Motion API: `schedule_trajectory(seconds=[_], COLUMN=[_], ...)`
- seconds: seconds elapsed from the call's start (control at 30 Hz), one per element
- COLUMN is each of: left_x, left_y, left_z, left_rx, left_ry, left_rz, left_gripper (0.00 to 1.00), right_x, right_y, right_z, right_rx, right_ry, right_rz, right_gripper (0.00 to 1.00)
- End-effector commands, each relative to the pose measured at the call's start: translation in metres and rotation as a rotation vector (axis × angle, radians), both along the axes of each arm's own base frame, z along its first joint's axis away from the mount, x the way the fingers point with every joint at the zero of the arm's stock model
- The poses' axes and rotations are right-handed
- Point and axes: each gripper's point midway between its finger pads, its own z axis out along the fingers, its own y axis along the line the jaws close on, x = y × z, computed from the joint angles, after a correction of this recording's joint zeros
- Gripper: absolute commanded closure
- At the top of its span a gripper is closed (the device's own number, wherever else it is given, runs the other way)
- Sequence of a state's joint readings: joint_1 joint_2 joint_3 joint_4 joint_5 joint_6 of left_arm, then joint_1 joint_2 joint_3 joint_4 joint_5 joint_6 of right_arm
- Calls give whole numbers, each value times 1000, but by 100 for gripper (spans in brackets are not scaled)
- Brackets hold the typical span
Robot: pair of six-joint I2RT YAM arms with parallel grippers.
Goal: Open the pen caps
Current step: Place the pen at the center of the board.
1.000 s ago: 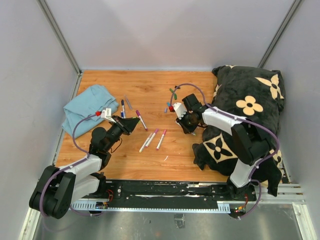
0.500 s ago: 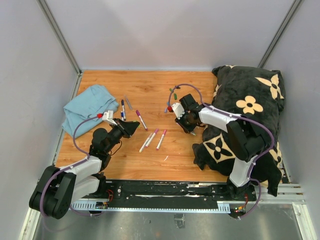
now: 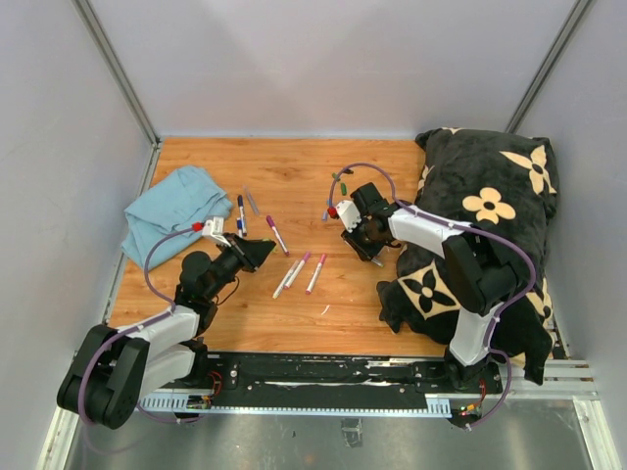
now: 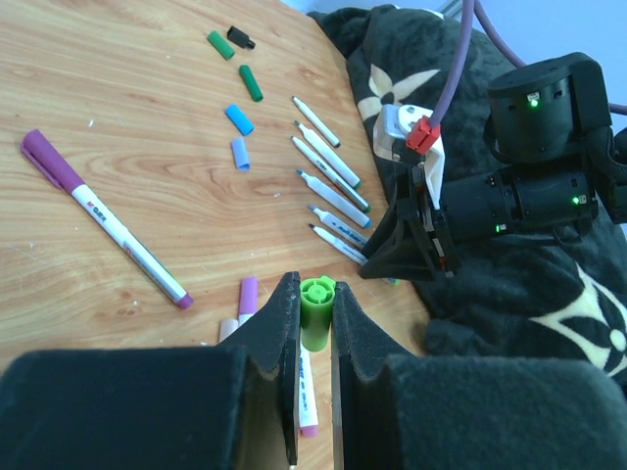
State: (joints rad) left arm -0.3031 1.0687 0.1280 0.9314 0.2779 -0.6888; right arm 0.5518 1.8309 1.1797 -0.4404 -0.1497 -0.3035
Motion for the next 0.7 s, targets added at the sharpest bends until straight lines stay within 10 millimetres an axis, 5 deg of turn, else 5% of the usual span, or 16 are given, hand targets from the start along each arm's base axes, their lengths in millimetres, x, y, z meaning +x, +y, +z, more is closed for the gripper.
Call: schedule_trajectory(seconds=[0.0,0.67], left_x=[1,30], left_y=[-7,-55], left_z=[6,-35], left_rx=[-16,27], left_ry=[-1,190], left_rz=[-40,-87], left_gripper=[100,100], right_x=[-3,-24], right_y=[8,20], right_z=[17,105], right_rx=[24,244], right_ry=[-9,-172], right_rz=[26,215], right_gripper=[69,55])
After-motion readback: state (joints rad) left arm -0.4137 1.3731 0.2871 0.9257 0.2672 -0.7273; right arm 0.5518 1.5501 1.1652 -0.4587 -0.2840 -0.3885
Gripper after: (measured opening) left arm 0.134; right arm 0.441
